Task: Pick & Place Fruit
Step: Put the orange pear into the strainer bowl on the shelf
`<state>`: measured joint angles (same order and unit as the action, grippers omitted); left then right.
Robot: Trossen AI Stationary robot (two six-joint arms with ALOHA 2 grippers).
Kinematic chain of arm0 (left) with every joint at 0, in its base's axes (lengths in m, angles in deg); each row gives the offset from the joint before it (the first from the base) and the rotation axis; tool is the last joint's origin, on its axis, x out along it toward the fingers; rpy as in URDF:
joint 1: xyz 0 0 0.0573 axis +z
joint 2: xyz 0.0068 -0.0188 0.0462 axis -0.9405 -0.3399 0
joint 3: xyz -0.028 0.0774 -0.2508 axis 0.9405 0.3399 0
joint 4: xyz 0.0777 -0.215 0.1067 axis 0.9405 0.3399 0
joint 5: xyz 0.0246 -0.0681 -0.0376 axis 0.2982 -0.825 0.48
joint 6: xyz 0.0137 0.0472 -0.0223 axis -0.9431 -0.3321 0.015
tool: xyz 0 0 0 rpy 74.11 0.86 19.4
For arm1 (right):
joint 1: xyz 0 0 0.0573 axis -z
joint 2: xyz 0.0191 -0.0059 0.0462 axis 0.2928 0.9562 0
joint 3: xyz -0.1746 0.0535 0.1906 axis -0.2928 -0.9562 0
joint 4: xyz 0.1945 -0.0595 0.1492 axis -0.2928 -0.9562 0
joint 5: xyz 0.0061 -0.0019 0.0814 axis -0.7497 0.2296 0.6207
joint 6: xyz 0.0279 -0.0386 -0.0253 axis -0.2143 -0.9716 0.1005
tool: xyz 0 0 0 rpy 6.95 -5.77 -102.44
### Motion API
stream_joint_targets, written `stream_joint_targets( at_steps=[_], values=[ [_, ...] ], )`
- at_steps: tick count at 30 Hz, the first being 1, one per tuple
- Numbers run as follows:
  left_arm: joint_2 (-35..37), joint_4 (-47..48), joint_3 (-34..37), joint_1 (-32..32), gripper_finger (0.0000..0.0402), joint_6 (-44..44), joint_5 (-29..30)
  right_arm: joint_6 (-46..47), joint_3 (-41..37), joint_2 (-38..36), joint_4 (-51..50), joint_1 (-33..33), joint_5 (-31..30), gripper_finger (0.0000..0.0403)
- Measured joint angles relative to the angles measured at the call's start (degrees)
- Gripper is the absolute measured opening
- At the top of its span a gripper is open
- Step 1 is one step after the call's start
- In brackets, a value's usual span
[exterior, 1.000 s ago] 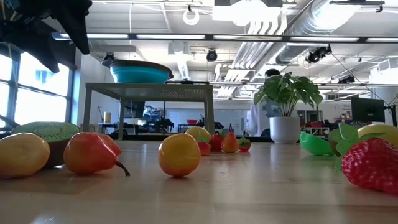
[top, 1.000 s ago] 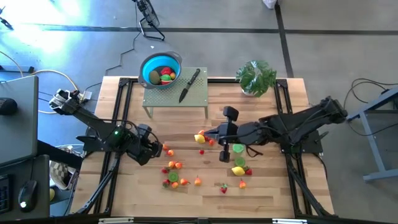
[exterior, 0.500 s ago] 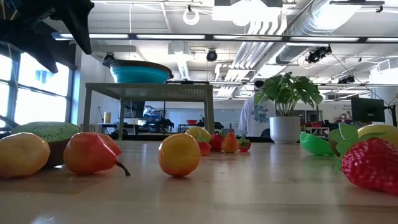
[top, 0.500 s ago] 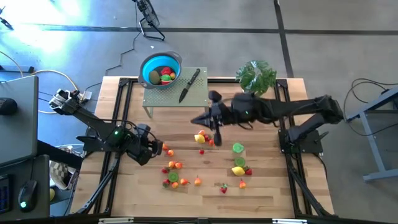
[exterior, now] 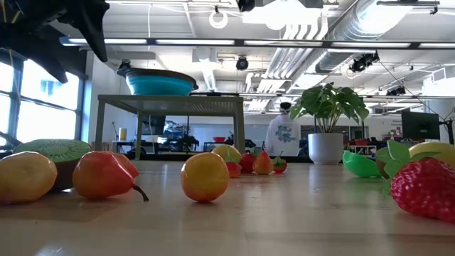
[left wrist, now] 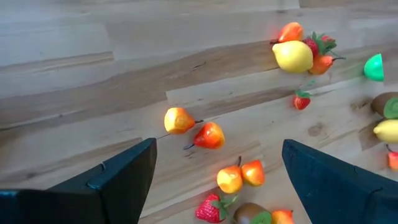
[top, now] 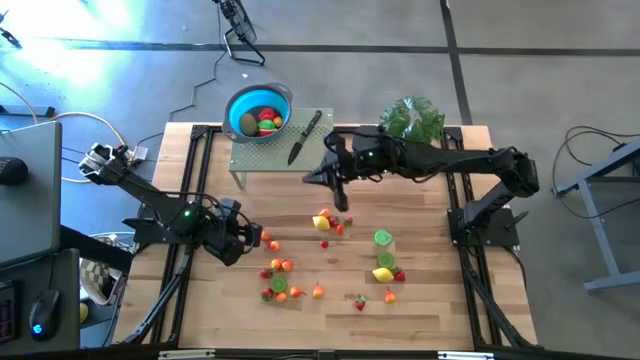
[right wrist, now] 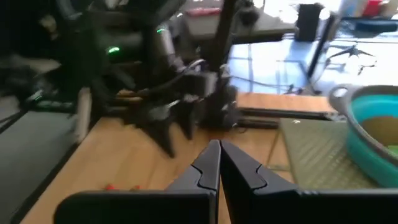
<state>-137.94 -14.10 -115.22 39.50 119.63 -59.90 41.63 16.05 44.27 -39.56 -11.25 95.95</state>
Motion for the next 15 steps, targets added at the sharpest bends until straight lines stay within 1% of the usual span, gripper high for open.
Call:
stream_joint_targets(
  at_steps=[3, 6, 12, 15],
  values=[
    [-1.3, 0.0, 0.0, -0.1, 0.034, 2.2, -0.1, -0.4, 0.0, -1.9, -3.8, -0.8, 0.3, 0.0003],
    [-3.5, -0.1, 0.0, -0.1, 0.0339, 5.7, -1.6, -1.0, 0.0, -3.4, -5.4, -1.4, -0.1, 0.0003],
    [-9.6, -0.1, 0.0, -0.1, 0.0339, 14.7, -2.8, -1.6, 0.0, -6.4, -6.0, -2.5, -6.8, 0.0003],
    [-12.2, -0.1, 0.0, -0.1, 0.0339, 18.5, -2.7, -1.5, 0.0, -8.3, -7.2, -2.4, -8.8, 0.0003]
  ],
)
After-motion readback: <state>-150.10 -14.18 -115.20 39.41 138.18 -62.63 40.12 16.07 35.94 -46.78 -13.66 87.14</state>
